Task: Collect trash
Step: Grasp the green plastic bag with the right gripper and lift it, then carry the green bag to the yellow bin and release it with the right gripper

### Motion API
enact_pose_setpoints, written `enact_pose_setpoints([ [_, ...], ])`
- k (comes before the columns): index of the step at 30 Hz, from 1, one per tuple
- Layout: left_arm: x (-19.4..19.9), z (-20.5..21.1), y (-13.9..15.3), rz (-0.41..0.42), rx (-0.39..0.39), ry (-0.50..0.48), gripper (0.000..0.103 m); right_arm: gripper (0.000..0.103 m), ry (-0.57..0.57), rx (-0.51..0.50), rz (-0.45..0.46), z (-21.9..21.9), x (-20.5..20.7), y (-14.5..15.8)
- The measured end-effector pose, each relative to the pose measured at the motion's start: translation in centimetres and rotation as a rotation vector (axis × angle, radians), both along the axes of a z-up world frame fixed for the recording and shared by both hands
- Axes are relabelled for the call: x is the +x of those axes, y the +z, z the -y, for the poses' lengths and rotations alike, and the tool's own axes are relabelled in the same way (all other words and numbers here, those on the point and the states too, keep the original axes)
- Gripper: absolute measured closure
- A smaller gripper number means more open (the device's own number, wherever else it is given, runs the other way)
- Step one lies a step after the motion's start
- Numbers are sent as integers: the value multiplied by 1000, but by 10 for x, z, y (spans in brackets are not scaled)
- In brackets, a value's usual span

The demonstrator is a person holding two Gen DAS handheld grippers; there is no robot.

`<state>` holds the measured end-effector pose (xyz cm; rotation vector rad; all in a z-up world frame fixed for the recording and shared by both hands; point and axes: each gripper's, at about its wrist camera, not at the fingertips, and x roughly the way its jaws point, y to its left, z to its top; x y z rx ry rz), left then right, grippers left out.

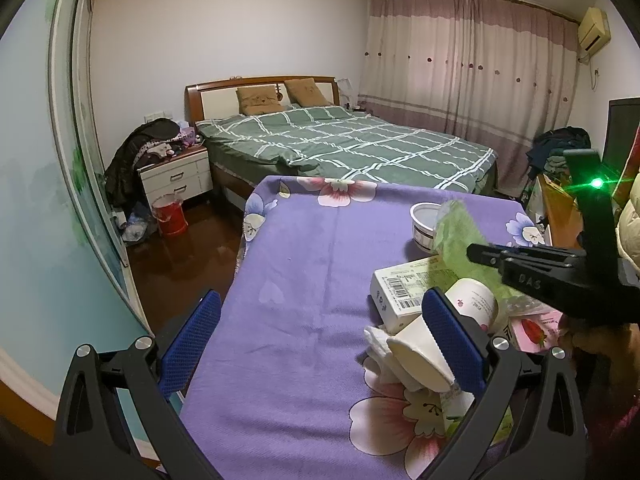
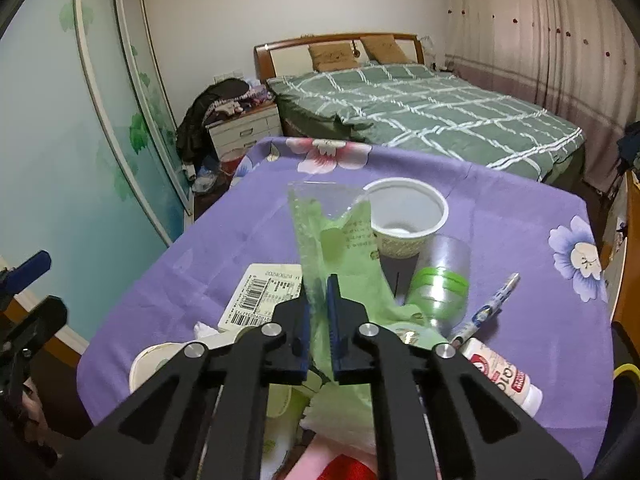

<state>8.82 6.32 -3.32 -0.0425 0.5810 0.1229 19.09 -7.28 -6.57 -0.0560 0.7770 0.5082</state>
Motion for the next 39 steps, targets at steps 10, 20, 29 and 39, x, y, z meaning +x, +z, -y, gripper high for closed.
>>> enact_pose_setpoints([
  [10, 5, 21, -2, 1, 11, -66, 4, 99, -46, 96, 125, 39, -28, 43],
  [20, 3, 53, -6, 3, 11, -173, 4, 99, -261, 113, 203, 144, -59, 66],
  [29, 6, 79, -15, -11, 5, -189, 4, 99, -624, 43, 170, 279, -84, 29],
  [39, 10, 94, -21, -43, 7, -199, 4, 90, -852, -42, 8, 369, -68, -48],
])
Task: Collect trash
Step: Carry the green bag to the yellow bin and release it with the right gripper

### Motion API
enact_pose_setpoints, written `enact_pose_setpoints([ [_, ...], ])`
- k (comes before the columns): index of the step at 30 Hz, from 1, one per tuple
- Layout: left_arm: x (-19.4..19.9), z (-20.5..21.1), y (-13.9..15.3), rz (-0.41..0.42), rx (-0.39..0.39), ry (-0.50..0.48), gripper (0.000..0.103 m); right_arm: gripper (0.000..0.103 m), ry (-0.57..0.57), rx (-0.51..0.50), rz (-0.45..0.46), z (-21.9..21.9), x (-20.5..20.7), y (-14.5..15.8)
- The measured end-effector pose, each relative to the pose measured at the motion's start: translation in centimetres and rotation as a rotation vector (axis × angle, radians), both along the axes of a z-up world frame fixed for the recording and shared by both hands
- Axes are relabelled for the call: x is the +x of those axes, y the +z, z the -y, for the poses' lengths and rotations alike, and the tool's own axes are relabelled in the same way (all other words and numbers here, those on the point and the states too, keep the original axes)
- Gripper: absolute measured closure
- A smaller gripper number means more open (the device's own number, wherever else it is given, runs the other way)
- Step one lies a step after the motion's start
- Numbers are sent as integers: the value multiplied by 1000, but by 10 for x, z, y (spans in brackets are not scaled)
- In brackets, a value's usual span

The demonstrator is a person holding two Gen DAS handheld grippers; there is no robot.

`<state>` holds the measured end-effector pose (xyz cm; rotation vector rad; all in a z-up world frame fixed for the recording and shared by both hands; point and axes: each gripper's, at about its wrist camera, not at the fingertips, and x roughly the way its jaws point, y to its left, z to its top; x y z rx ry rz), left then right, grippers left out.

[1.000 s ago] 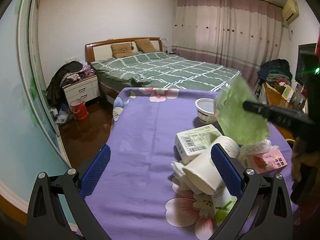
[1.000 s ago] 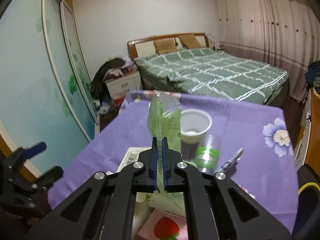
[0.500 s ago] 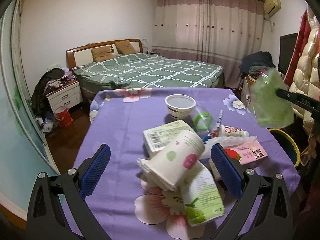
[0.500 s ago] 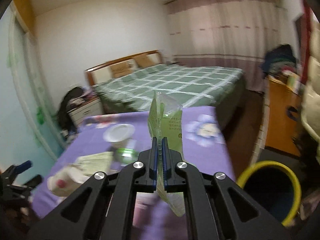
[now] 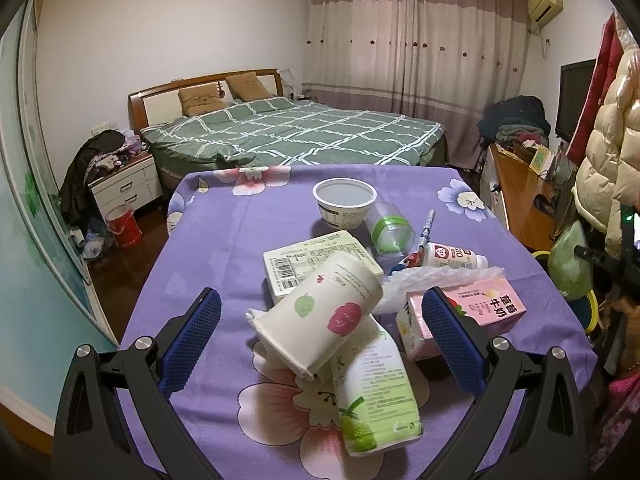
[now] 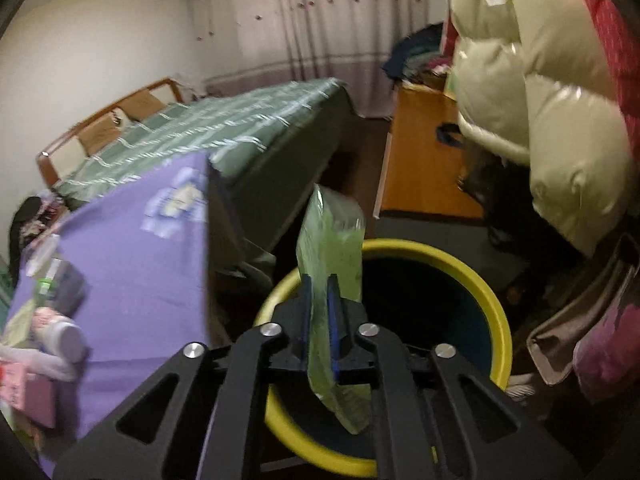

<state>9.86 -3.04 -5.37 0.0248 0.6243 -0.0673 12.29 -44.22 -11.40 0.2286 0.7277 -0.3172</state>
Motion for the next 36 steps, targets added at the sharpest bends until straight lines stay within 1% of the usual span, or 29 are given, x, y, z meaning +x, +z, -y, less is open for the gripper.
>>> enact_pose_setpoints([
  [1, 1, 1, -1, -3, 2, 0, 4, 81, -14, -1, -11, 4, 0, -5],
  [3, 2, 3, -1, -10, 2, -1, 4, 71, -33, 13, -12, 8, -5, -11],
  [7, 2, 3, -2, -14, 7, -1, 4, 70, -47, 27, -8, 11, -6, -16],
  [9, 3, 3, -4, -21, 8, 1, 4, 69, -49, 27, -3, 5, -9, -12],
  [12, 6, 2, -9, -47, 13, 9, 4, 65, -49, 28, 7, 1, -11, -9],
  [21, 16, -4, -24, -105, -19, 27, 4, 64, -14, 37, 3, -12, -6, -9],
  [22, 16, -5, -24, -104, -20, 26, 5, 64, -10, 37, 3, -14, -5, -9],
  [25, 17, -5, -24, -105, -23, 16, 17, 64, -3, 41, 3, -16, -4, -10],
  [31, 20, -2, -29, -124, -19, -6, 30, 64, 0, 45, 5, -16, -4, -9],
  [33, 19, -1, -29, -120, -15, -11, 37, 64, -1, 44, 5, -16, -4, -9],
  [34, 19, -1, -29, -120, -15, -16, 43, 63, 0, 46, 7, -15, -4, -9],
  [36, 18, -1, -28, -113, -14, -21, 49, 63, 0, 48, 10, -15, -4, -9],
])
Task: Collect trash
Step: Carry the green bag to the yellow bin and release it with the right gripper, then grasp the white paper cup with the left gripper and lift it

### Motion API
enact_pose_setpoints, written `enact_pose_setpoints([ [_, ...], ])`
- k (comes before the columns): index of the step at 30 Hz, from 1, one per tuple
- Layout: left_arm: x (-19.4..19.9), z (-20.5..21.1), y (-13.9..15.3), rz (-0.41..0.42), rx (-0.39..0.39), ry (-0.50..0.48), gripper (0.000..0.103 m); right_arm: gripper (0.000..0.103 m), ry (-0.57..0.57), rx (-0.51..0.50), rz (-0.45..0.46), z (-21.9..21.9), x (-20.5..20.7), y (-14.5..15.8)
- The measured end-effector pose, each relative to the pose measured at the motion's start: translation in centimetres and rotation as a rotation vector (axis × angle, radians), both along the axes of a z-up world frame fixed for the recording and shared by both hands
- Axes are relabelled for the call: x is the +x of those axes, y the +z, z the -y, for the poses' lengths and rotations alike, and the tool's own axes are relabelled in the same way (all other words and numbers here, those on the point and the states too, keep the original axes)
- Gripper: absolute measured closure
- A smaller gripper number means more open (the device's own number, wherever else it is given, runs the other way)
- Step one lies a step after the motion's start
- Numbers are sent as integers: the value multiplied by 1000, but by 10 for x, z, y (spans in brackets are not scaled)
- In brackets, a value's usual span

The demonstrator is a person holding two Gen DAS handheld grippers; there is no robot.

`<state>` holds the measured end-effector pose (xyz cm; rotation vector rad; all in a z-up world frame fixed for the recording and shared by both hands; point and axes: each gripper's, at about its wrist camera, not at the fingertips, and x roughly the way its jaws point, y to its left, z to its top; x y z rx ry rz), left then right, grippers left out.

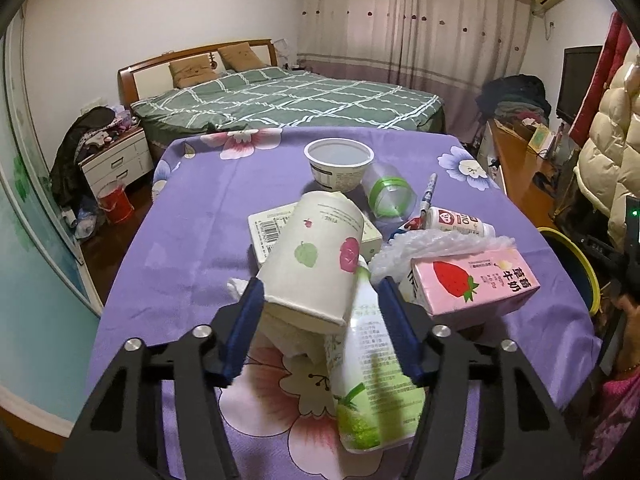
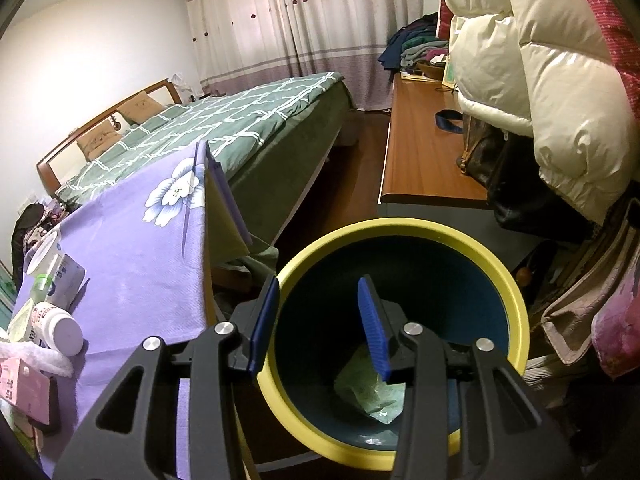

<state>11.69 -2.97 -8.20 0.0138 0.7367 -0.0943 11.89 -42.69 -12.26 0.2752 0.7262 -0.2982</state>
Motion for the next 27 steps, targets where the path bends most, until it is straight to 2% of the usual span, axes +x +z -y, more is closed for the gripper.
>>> enact_pose_setpoints([
  [2, 0, 0, 1, 13, 7, -3, 61, 63, 1, 2, 1, 0, 0, 0],
  [3, 1, 0, 0, 14, 8, -6, 63, 63, 3, 3, 2, -1, 0, 0],
  [10, 7, -3, -5, -13, -19, 4, 64, 63, 11, 6, 7, -1, 0, 2],
  [12, 9, -5, -5, -12, -20, 13, 39, 63, 12, 8, 8, -1, 1, 2],
  [13, 10, -5, -4, -2, -13, 12, 23, 63, 13, 8, 8, -1, 1, 2],
  [14, 10, -4, -3, 10, 4, 8, 22, 63, 13, 7, 7, -1, 1, 2],
  [19, 25, 1, -2, 17, 71, -22, 22, 63, 15, 7, 6, -2, 2, 2],
  [24, 50, 4, -7, -14, 122, -70, 31, 63, 19, 6, 3, -4, 3, 1],
  [27, 62, 8, -12, -44, 142, -111, 45, 63, 20, 9, 0, -3, 4, 0],
])
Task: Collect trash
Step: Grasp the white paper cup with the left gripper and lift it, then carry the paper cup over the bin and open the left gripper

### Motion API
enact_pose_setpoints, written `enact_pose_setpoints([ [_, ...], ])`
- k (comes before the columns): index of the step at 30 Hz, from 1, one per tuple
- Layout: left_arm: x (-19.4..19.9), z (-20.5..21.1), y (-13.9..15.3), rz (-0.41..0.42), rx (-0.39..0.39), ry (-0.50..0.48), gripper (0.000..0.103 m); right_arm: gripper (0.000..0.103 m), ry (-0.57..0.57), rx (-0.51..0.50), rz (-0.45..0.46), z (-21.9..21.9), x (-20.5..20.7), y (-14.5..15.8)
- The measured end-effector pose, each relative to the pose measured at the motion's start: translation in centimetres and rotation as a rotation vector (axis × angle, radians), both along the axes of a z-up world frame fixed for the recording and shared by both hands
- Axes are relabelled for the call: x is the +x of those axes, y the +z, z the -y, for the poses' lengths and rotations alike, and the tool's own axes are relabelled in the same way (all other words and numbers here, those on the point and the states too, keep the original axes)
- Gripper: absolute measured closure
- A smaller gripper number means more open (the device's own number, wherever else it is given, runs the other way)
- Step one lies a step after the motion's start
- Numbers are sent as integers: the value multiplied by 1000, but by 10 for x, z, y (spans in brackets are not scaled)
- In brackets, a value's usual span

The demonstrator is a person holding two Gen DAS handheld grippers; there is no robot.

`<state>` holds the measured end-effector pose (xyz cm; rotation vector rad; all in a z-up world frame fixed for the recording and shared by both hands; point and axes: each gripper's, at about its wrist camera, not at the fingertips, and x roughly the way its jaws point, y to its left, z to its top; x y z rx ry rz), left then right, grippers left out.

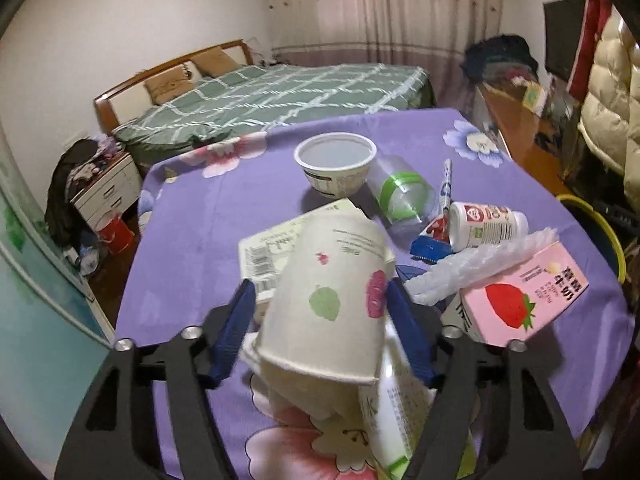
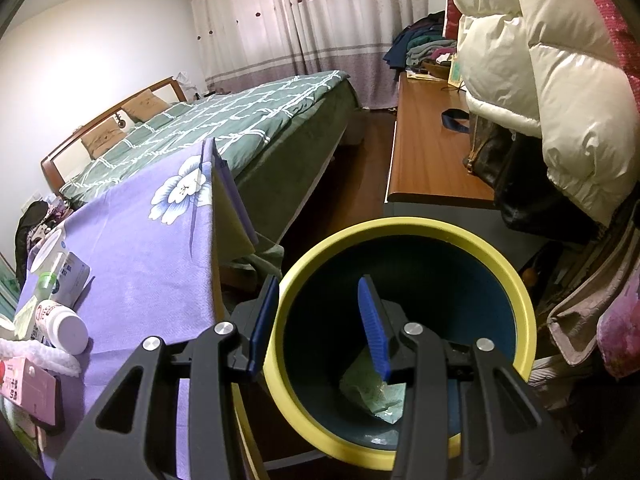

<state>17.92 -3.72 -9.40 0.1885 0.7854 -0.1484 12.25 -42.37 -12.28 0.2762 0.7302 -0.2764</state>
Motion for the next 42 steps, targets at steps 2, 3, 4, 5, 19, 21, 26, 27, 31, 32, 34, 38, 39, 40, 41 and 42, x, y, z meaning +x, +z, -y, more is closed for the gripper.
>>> enact_pose_setpoints([
  [2, 5, 1, -2, -9, 2, -9, 49, 63, 1, 3, -1, 1, 0, 0],
  [3, 6, 1, -2, -11, 2, -14, 50, 63, 2, 5, -1, 1, 0, -1],
  [4, 6, 1, -1, -10, -1, -18, 52, 63, 1, 3, 0, 1, 0, 0],
  [5, 5, 0, 1, -6, -9, -20, 53, 63, 1, 3, 0, 1, 0, 0],
  [19, -28, 29, 68, 123, -90, -110, 54, 63, 4, -6, 39, 8, -17, 14],
  [21, -33, 50, 76, 135, -106, -163, 54, 63, -2, -13, 50, 12, -25, 19],
  [26, -39, 117, 86, 128, -167, -308, 54, 59, -40, -48, 76, 27, -51, 31],
  [27, -39, 129, 85, 121, -172, -329, 54, 58, -51, -53, 80, 31, -56, 32],
  [31, -35, 194, 77, 74, -173, -433, 54, 58, -92, -60, 92, 49, -73, 33],
  [32, -33, 212, 73, 60, -170, -455, 54, 58, -100, -59, 95, 53, -76, 33],
  [34, -31, 242, 65, 36, -167, -491, 54, 58, -118, -58, 99, 61, -85, 33],
  [38, -22, 295, 47, -10, -159, -550, 54, 58, -148, -50, 106, 75, -96, 32],
  [39, -19, 310, 43, -24, -160, -564, 54, 58, -156, -48, 107, 79, -98, 31],
  [40, -16, 325, 39, -38, -159, -578, 54, 58, -160, -47, 108, 81, -99, 31],
  [41, -14, 339, 35, -49, -154, -590, 54, 58, -164, -44, 108, 83, -100, 30],
  [42, -12, 352, 31, -53, -147, -600, 53, 58, -167, -39, 109, 86, -102, 30],
])
